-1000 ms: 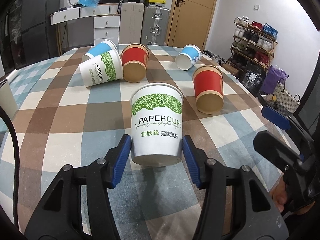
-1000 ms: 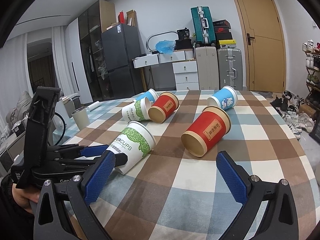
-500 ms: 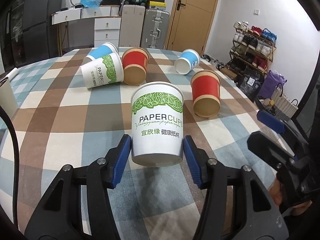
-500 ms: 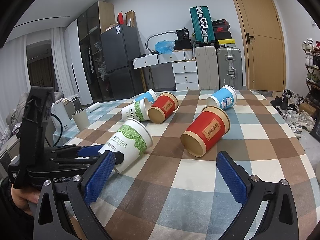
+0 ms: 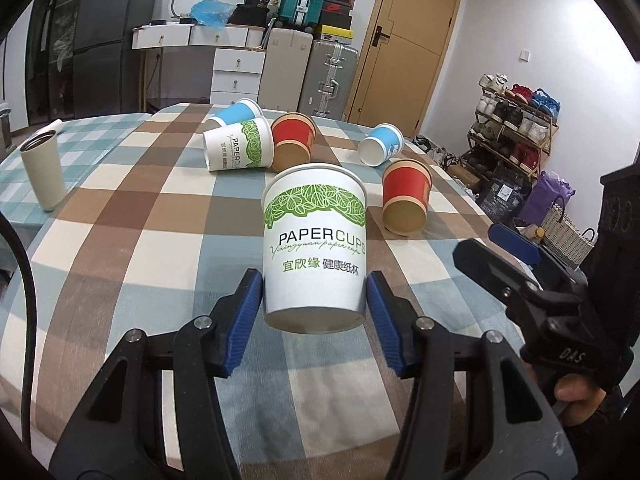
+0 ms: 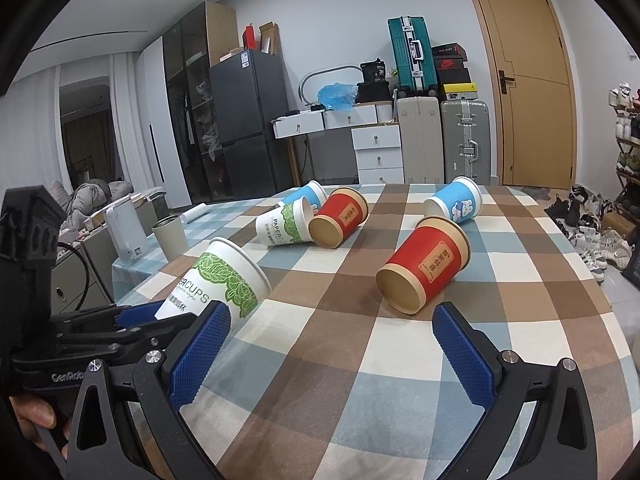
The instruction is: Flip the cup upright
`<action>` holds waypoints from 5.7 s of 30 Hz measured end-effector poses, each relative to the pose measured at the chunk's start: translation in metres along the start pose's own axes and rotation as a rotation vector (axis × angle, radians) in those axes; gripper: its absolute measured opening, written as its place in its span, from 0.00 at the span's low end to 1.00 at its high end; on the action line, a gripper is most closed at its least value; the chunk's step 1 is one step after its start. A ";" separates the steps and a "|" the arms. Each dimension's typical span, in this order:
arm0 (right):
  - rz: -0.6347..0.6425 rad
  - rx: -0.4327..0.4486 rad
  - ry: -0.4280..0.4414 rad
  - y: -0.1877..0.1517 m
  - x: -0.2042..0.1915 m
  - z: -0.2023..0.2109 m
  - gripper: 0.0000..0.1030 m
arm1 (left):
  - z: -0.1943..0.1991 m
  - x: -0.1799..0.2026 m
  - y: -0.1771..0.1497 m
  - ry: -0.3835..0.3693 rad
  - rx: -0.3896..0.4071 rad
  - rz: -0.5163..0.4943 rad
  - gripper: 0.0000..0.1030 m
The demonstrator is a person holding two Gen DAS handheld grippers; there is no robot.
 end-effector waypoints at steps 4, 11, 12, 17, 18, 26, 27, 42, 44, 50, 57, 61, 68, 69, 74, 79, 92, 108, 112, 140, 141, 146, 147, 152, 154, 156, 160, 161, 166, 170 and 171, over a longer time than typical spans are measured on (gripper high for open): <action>0.005 -0.004 -0.001 -0.005 -0.002 0.003 1.00 | 0.010 0.007 -0.014 -0.004 -0.002 0.018 0.50; 0.001 -0.013 -0.008 -0.009 -0.002 0.005 1.00 | 0.007 0.019 -0.031 0.000 -0.025 0.025 0.50; 0.000 -0.015 -0.010 -0.009 -0.001 0.005 1.00 | 0.006 0.021 -0.032 0.002 -0.028 0.024 0.50; -0.007 -0.018 -0.014 -0.010 0.001 0.005 1.00 | 0.000 0.023 -0.035 -0.004 -0.041 0.026 0.50; -0.006 -0.017 -0.014 -0.010 0.001 0.005 1.00 | 0.001 0.024 -0.036 -0.003 -0.039 0.023 0.50; -0.008 -0.019 -0.014 -0.010 0.002 0.005 1.00 | -0.001 0.026 -0.033 -0.006 -0.054 0.010 0.51; -0.009 -0.019 -0.014 -0.010 0.002 0.005 1.00 | -0.002 0.026 -0.031 -0.003 -0.059 0.003 0.52; -0.017 -0.048 0.001 -0.013 -0.001 -0.001 1.00 | 0.017 -0.016 -0.007 0.073 0.071 -0.047 0.99; -0.022 -0.061 0.003 -0.014 -0.003 -0.003 1.00 | 0.018 -0.026 -0.006 0.091 0.098 -0.059 0.99; -0.030 -0.107 -0.001 -0.013 -0.012 -0.010 1.00 | 0.016 -0.051 -0.005 0.105 0.116 -0.084 0.99; -0.031 -0.173 -0.019 -0.009 -0.023 -0.022 1.00 | 0.015 -0.071 0.000 0.076 0.168 -0.062 0.99; -0.046 -0.227 -0.007 -0.008 -0.029 -0.031 1.00 | 0.009 -0.072 -0.001 0.078 0.147 -0.087 0.99; -0.086 -0.332 0.025 -0.009 -0.040 -0.050 1.00 | 0.009 -0.060 -0.002 0.097 0.141 -0.150 0.99; -0.091 -0.340 0.027 -0.009 -0.041 -0.053 1.00 | 0.008 -0.060 -0.003 0.092 0.139 -0.152 0.99; -0.158 -0.426 0.056 -0.007 -0.042 -0.068 1.00 | 0.007 -0.061 -0.004 0.082 0.132 -0.140 0.99; -0.238 -0.508 0.086 -0.005 -0.037 -0.082 0.99 | 0.005 -0.064 -0.005 0.066 0.129 -0.108 0.99; -0.389 -0.670 0.143 -0.002 -0.025 -0.111 0.80 | 0.004 -0.069 -0.007 0.051 0.126 -0.080 0.99; -0.165 -0.370 0.117 0.024 -0.044 -0.066 0.63 | 0.004 -0.069 -0.006 0.050 0.123 -0.078 0.99; -0.049 -0.241 0.059 0.024 -0.055 -0.060 0.63 | 0.004 -0.069 -0.006 0.050 0.124 -0.077 0.99; 0.137 -0.247 0.044 0.002 -0.069 -0.057 0.61 | 0.004 -0.070 -0.006 0.051 0.123 -0.077 0.99; 0.146 -0.251 0.047 0.001 -0.069 -0.056 0.61 | 0.004 -0.070 -0.006 0.050 0.123 -0.077 0.99; 0.207 -0.216 0.036 -0.005 -0.073 -0.046 0.60 | 0.004 -0.070 -0.006 0.051 0.123 -0.078 0.99; 0.208 -0.203 0.036 -0.006 -0.074 -0.046 0.60 | 0.004 -0.070 -0.006 0.052 0.124 -0.078 0.99; 0.231 -0.164 0.029 -0.008 -0.080 -0.051 0.60 | 0.004 -0.070 -0.006 0.050 0.125 -0.073 0.99; 0.234 -0.154 0.018 -0.009 -0.082 -0.055 0.60 | 0.004 -0.070 -0.006 0.050 0.124 -0.072 0.99; 0.228 -0.161 0.014 -0.009 -0.081 -0.057 0.60 | 0.004 -0.070 -0.007 0.049 0.125 -0.066 0.99; 0.215 -0.171 0.007 -0.007 -0.077 -0.059 0.62 | 0.006 -0.069 -0.007 0.050 0.126 -0.064 0.99; 0.214 -0.173 0.012 -0.007 -0.076 -0.058 0.62 | 0.006 -0.070 -0.007 0.050 0.126 -0.065 0.99; 0.204 -0.189 0.023 -0.007 -0.073 -0.057 0.67 | 0.006 -0.070 -0.007 0.050 0.126 -0.064 0.99; 0.191 -0.190 0.038 -0.007 -0.069 -0.054 0.73 | 0.006 -0.070 -0.007 0.051 0.125 -0.063 0.99; 0.188 -0.188 0.042 -0.007 -0.069 -0.053 0.74 | 0.006 -0.070 -0.007 0.050 0.125 -0.064 0.99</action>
Point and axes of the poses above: each gripper's, at about its wrist camera, not at the fingertips, and z roughly against the way its jaws point, x to its right, y to its top, the point moved 1 cm from there along -z, roughly the way its jaws point, and after that the axes turned 12 degrees about -z, right-handed, at the moved point
